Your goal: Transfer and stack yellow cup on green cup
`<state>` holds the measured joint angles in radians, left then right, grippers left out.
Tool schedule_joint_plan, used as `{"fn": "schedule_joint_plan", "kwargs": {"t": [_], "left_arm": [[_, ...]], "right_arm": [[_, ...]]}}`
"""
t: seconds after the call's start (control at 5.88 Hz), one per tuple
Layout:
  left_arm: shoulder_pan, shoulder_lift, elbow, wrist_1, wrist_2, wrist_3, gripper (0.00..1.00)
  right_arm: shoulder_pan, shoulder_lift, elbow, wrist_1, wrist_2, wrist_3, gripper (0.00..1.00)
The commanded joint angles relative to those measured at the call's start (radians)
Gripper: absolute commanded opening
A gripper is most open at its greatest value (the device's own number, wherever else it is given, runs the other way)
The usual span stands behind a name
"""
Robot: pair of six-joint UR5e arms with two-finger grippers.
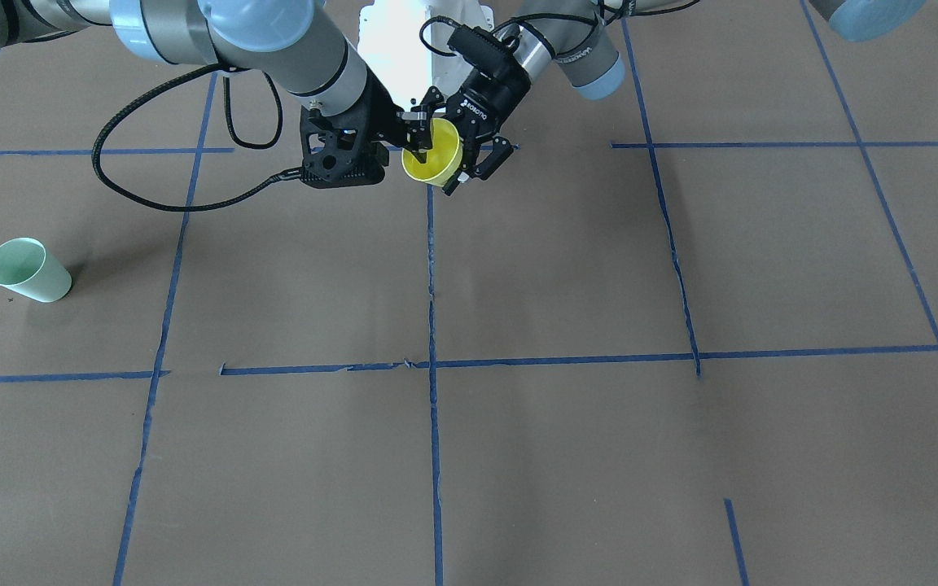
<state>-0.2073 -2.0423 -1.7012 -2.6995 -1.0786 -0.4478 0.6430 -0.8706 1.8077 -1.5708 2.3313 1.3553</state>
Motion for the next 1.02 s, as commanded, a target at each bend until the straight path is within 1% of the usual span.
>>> {"fn": "schedule_joint_plan", "kwargs": {"t": [0.0, 0.17, 0.34, 0.51, 0.85], "left_arm": [[0.0, -0.005, 0.0, 0.0, 0.002, 0.0, 0.7], [0.0, -0.006, 0.0, 0.001, 0.002, 0.001, 0.78], [0.0, -0.006, 0.002, 0.001, 0.002, 0.0, 0.84], [0.0, -0.015, 0.002, 0.0, 0.002, -0.006, 1.0], [0.0, -0.016, 0.0, 0.0, 0.002, -0.009, 1.0]], "right_arm": [[0.0, -0.002, 0.002, 0.008, 0.003, 0.001, 0.0], [0.0, -0.019, 0.002, 0.046, 0.003, 0.002, 0.0], [0.0, -0.025, 0.002, 0.069, 0.003, 0.007, 0.0], [0.001, -0.028, 0.002, 0.071, 0.005, 0.017, 0.0], [0.015, -0.028, 0.015, 0.072, 0.005, 0.05, 0.0]]}}
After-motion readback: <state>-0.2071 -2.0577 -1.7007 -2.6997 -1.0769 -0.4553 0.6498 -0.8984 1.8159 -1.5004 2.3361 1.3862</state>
